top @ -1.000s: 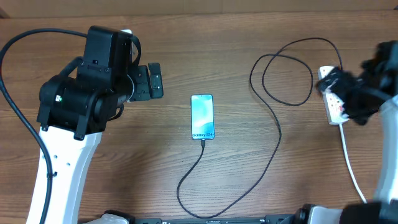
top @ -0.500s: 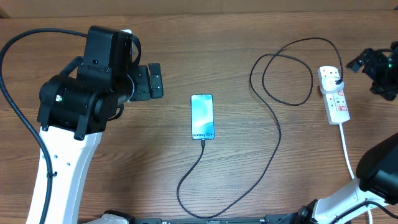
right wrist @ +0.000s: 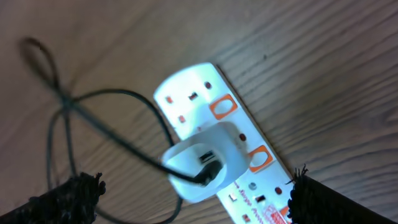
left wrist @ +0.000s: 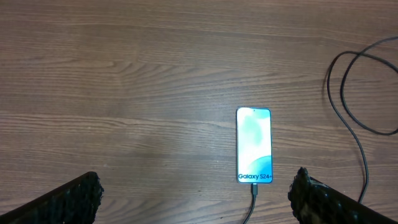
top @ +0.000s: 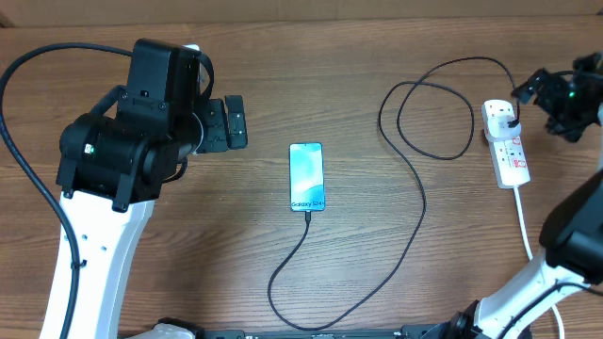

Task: Plug charger to phone and switch on socket
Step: 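Press the orange socket switch down with the right gripper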

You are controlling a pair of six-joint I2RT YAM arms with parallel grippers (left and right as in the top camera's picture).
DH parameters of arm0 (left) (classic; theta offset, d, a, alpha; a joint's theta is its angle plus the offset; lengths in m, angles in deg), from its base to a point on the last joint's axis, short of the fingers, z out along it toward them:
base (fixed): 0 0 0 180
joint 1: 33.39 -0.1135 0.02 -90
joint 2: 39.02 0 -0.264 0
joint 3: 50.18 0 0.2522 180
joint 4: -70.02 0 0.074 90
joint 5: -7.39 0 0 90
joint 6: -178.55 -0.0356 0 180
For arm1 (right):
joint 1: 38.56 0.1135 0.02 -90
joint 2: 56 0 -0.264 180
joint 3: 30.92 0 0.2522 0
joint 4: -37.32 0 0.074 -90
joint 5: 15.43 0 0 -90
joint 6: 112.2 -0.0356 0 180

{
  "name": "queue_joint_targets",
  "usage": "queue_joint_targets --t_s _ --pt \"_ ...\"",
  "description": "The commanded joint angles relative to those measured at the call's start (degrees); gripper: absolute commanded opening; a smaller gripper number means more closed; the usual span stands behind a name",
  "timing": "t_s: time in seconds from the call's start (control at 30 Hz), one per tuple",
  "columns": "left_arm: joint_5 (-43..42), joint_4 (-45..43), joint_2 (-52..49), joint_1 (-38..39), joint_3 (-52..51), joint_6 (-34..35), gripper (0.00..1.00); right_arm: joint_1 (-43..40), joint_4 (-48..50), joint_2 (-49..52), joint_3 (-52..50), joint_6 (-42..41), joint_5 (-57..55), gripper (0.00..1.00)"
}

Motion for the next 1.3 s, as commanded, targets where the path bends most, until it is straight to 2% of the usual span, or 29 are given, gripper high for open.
queue_joint_targets --t_s 0.0,0.53,1.1,1.27 --pt "0.74 -0.2 -0.24 -0.15 0.33 -1.27 1.0 0.02 0.26 2.67 -0.11 0.5 0.13 1.0" --pt "0.72 -0.2 -0.24 -0.15 0.33 -1.27 1.0 3.1 4.48 4.85 -6.43 1.14 2.05 1.0" --pt "0.72 -0.2 -0.24 -0.15 0.33 -1.27 1.0 4.68 6.95 4.92 -6.54 1.55 -2.73 1.0" --pt "0.74 -0.2 -0.24 -0.15 0.33 -1.27 1.0 4.7 9.01 4.92 -9.46 1.51 -2.69 1.0"
